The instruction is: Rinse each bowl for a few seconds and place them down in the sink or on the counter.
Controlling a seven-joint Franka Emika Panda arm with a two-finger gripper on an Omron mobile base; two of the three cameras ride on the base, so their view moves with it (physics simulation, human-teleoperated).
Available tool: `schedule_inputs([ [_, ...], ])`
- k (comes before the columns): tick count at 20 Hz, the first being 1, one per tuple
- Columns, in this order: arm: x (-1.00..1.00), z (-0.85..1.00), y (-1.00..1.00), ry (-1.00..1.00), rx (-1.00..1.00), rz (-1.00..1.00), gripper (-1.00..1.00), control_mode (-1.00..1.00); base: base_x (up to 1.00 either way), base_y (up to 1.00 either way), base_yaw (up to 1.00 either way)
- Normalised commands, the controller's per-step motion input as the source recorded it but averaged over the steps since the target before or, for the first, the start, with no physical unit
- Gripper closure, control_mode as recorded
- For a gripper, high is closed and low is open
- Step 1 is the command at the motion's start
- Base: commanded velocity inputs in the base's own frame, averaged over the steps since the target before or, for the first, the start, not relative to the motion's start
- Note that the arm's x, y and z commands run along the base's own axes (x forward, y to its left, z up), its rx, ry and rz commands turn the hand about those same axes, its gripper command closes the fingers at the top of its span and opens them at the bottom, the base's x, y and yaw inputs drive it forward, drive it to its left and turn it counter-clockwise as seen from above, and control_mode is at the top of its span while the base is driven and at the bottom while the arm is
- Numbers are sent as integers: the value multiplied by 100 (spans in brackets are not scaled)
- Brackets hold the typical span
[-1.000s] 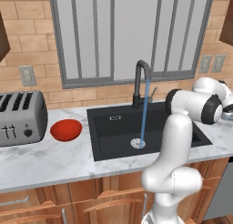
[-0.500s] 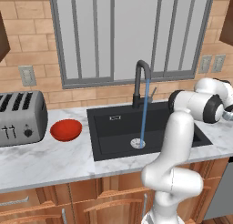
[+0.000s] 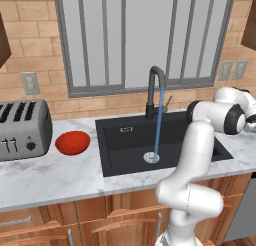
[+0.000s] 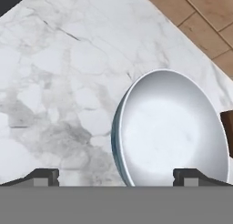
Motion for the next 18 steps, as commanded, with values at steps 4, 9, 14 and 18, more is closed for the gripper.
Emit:
schedule_inputs([
  [4, 24, -16, -7, 3, 0, 3, -100, -100, 0, 0, 0],
  [9, 24, -15, -10, 2, 0, 3, -100, -100, 0, 0, 0],
  [14, 23, -13, -12, 2, 1, 3, -100, -100, 0, 0, 0],
  [18, 21, -14, -11, 2, 0, 3, -100, -100, 0, 0, 0],
])
